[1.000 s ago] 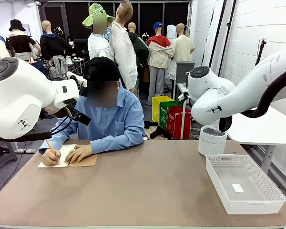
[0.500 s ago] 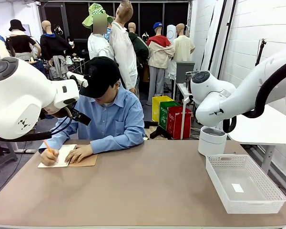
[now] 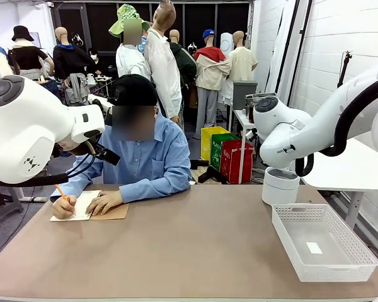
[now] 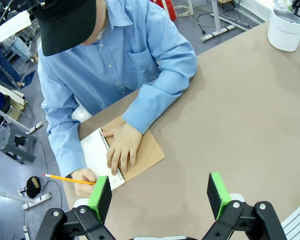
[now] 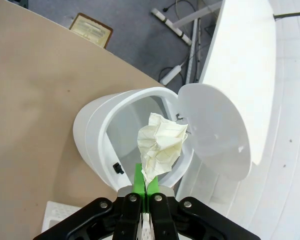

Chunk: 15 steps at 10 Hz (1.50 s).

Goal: Sort the paper based on its condition.
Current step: If a person hands you a paper, place it in the Organizing basket , and if it's crumpled, put it in the Trash can.

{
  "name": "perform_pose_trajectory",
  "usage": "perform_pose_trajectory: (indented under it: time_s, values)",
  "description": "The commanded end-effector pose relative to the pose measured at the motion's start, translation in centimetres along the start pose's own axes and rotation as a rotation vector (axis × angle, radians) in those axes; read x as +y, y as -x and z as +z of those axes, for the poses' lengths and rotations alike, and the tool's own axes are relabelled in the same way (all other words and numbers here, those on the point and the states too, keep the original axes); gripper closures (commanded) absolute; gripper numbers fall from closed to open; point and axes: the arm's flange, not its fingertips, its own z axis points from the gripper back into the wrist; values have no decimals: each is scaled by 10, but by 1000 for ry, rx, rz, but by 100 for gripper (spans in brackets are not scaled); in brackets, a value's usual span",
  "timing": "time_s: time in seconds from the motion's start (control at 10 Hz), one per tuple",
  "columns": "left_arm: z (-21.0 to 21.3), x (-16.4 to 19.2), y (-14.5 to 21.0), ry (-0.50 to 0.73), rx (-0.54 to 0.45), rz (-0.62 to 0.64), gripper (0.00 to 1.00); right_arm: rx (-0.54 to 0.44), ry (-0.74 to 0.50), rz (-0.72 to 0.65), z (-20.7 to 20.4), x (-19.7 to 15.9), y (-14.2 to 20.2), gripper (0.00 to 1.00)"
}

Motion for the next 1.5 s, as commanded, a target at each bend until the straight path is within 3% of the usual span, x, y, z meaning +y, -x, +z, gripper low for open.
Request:
perform_pose_trajectory:
  time_s: [0.0,1.1,1.2,1.4]
  values:
    - [0,1,0,-8,-5,-14,0,-3,41,12,-11,-3,-8,100]
    - [0,1,0,-8,-5,-14,0,81,61,15,-45,-5,-9,100]
    - [0,1,0,-8,-5,-14,0,88,58,-3,-47,-8,-11,88]
    - [0,1,0,-8,-5,-14,0,87,60,-8,-46,-10,-13,48]
